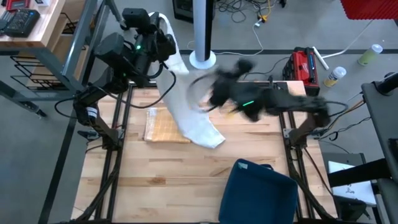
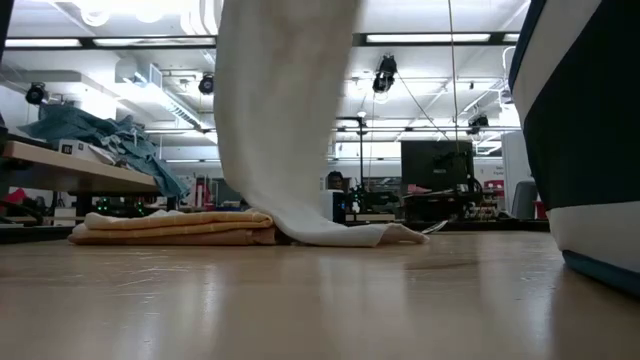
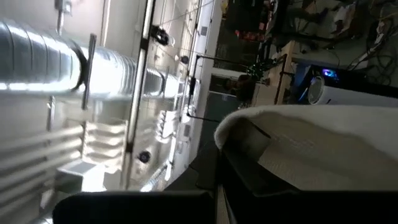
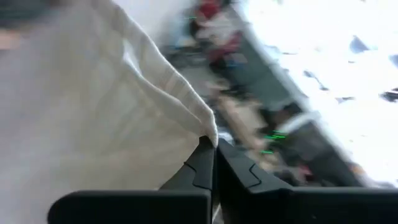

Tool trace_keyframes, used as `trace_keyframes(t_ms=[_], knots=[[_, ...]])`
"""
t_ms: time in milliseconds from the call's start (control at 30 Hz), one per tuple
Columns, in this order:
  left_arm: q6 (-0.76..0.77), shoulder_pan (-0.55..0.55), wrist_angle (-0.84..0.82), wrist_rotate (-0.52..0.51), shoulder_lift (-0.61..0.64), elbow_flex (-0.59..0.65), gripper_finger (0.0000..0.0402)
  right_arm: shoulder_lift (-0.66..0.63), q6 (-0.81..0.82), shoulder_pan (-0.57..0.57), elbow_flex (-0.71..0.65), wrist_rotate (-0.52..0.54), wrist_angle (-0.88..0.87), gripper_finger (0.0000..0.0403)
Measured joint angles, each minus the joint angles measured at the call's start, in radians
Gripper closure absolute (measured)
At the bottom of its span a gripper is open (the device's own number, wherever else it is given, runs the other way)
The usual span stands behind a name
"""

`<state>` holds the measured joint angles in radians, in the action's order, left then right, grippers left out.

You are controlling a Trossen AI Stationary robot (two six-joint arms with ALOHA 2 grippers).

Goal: Fold towel
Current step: Fold the white towel

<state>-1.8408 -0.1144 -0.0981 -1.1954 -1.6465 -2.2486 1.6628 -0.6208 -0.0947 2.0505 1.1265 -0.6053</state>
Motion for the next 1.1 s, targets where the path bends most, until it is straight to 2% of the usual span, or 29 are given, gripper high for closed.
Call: trace_keyframes(t_ms=[133, 267, 333, 433, 633, 867, 1000, 1100], knots=[[-0.094, -0.018, 0.101, 0.144, 0.006, -0.015, 0.0401, -0.113, -0.369, 0.01, 0.033, 0.179, 0.262, 0.0403], [-0.141, -0.063, 0.235, 0.265, 0.008, -0.031, 0.0401, -0.162, -0.724, 0.04, 0.069, 0.18, 0.568, 0.0403], [-0.128, -0.094, 0.26, 0.325, 0.009, -0.036, 0.0401, -0.177, -0.816, 0.058, 0.095, 0.16, 0.625, 0.0403], [-0.07, -0.152, 0.263, 0.402, 0.009, -0.042, 0.0401, -0.189, -0.811, 0.079, 0.118, 0.109, 0.636, 0.0403], [0.056, -0.311, 0.235, 0.489, 0.007, -0.02, 0.0401, -0.178, -0.833, 0.146, 0.143, -0.02, 0.641, 0.0403], [0.188, -0.443, 0.185, 0.589, -0.044, -0.012, 0.0401, -0.167, -0.828, 0.304, 0.171, -0.184, 0.65, 0.0403], [0.193, -0.494, 0.216, 0.69, -0.075, -0.012, 0.0401, -0.155, -0.827, 0.397, 0.171, -0.276, 0.677, 0.0403], [0.145, -0.522, 0.317, 0.741, -0.103, -0.012, 0.0401, -0.148, -0.829, 0.462, 0.171, -0.331, 0.693, 0.0403]])
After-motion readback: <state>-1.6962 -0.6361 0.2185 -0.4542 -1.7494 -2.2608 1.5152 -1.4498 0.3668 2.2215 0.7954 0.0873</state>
